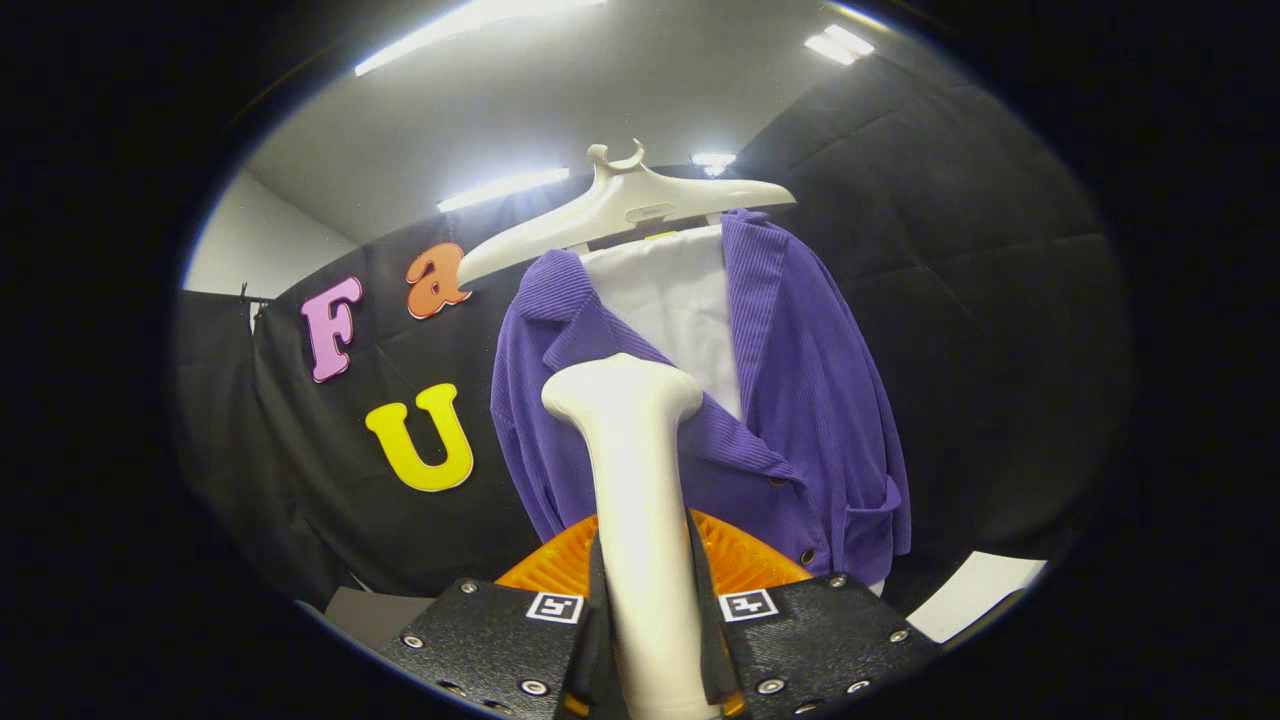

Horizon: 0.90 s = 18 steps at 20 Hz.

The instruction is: Iron the clothes twice with a garment steamer, once on the left side and once on the right side.

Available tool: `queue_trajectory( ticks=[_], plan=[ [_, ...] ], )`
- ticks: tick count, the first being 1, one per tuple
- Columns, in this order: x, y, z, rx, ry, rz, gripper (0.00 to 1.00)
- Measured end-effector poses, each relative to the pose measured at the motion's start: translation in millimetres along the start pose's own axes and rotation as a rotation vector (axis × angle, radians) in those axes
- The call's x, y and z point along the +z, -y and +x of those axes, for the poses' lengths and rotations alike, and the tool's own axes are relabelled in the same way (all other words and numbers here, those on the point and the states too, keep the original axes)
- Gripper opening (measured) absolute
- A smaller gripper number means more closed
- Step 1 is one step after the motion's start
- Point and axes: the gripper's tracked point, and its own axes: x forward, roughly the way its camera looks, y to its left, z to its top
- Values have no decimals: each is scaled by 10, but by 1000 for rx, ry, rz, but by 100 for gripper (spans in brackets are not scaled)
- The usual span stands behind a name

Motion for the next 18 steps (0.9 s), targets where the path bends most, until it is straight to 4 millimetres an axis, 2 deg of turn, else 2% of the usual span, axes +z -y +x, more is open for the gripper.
queue_trajectory(
  ticks=[6, 12, 14, 18],
  plan=[
    [-590, 176, -74, -13, -97, -77, 35],
    [-1268, 291, -36, -26, -202, -155, 35],
    [-1437, 411, -95, -39, -222, -165, 35],
    [-1649, 471, -84, -35, -243, -137, 35]
  ],
)
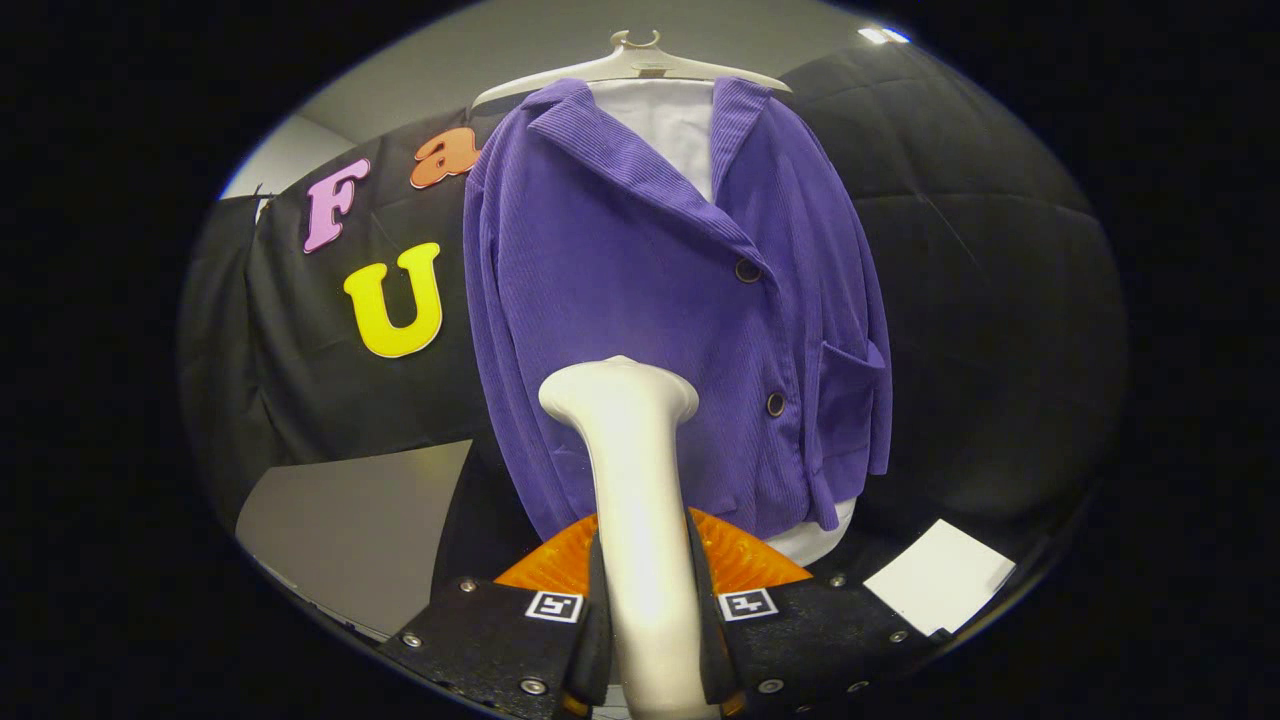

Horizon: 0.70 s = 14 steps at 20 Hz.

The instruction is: Iron the clothes twice with a garment steamer, once on the left side and once on the right side.

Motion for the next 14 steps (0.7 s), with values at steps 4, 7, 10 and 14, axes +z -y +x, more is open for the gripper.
queue_trajectory(
  ticks=[4, 7, 10, 14],
  plan=[
    [-299, 99, 29, -1, -57, -5, 35],
    [-587, 162, 25, 14, -109, -40, 35],
    [-945, 232, -37, 29, -184, -76, 35],
    [-1252, 293, -101, 75, -237, -136, 35]
  ],
)
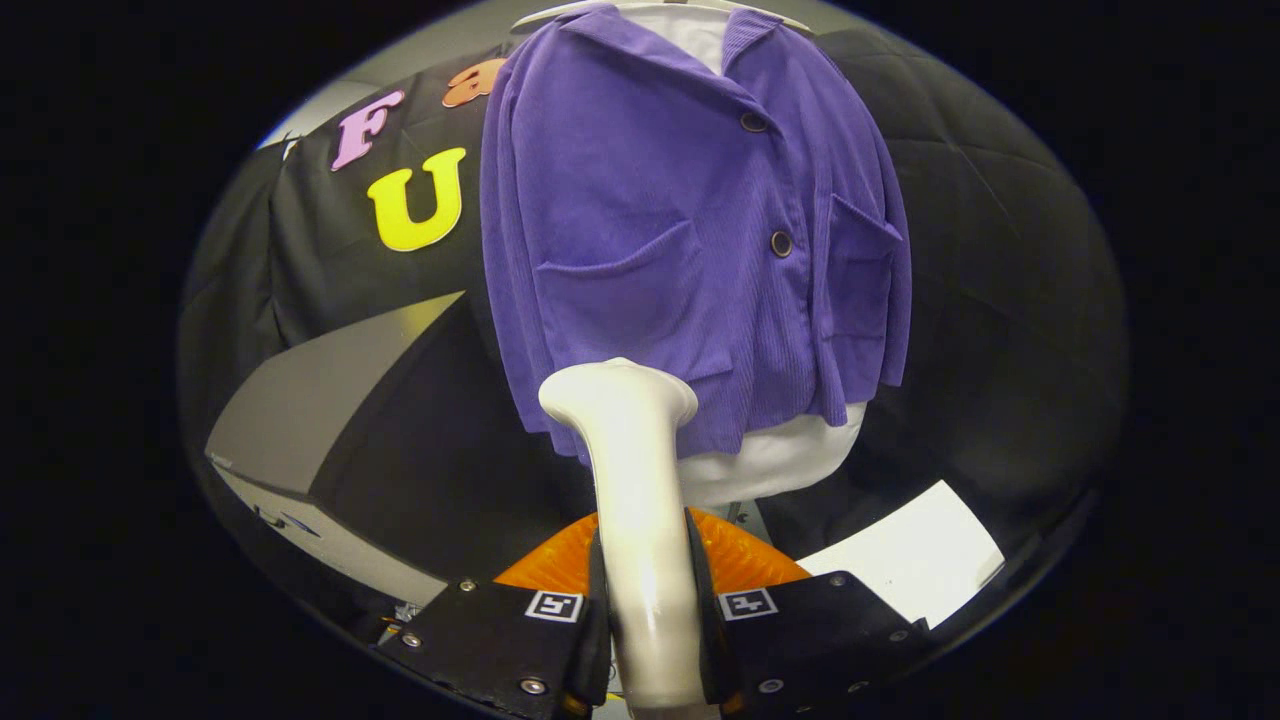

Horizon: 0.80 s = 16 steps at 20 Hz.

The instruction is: Iron the clothes twice with a garment steamer, once on the left side and once on the right side.

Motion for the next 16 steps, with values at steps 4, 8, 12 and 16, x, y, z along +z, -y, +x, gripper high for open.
queue_trajectory(
  ticks=[4, 8, 12, 16],
  plan=[
    [-217, 97, -164, 51, 17, -7, 35],
    [-333, 241, -439, 70, 46, 25, 35],
    [-297, 295, -772, 83, 68, 26, 35],
    [-86, 326, -1088, 90, 119, 60, 35]
  ],
)
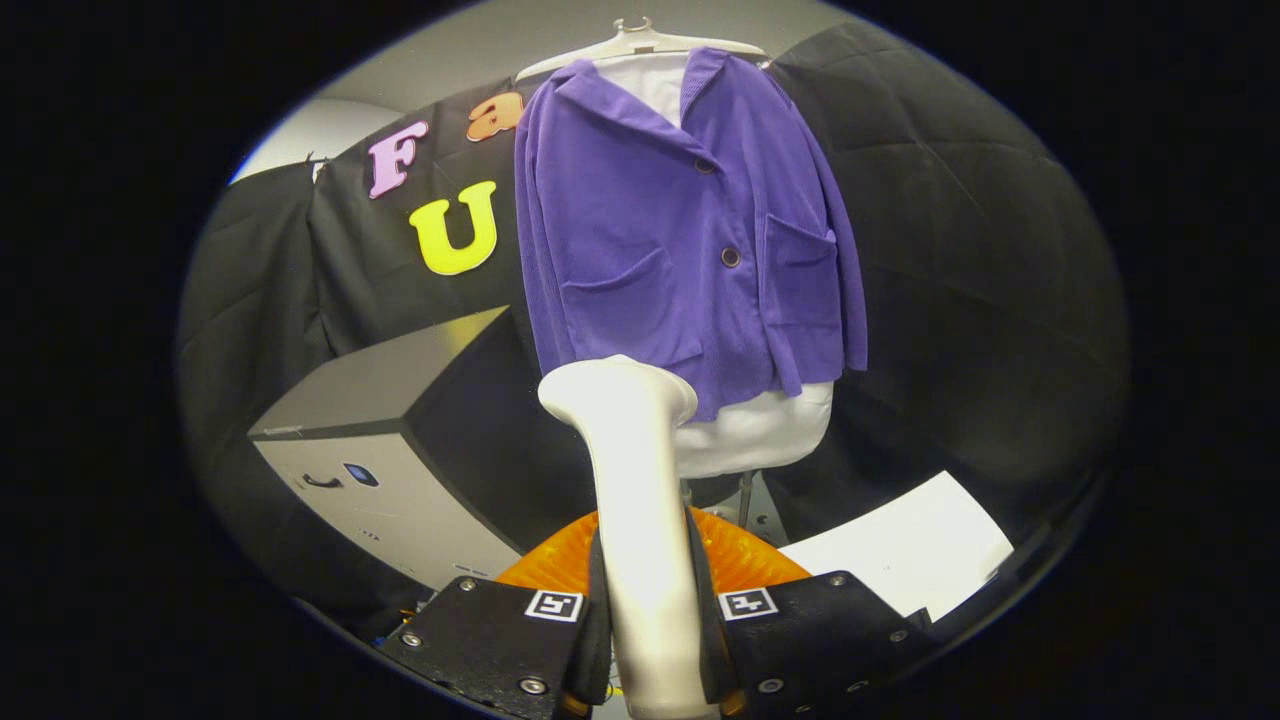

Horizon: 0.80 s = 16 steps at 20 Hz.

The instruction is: Iron the clothes twice with a garment steamer, once on the left side and once on the right side.

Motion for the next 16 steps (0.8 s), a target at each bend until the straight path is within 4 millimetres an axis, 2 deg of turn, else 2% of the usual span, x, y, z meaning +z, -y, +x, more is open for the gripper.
queue_trajectory(
  ticks=[5, 13, 16],
  plan=[
    [567, -7, -225, 47, 153, 66, 35],
    [1296, 431, -335, -27, 280, 106, 35],
    [1549, 517, -344, -19, 325, 150, 35]
  ],
)
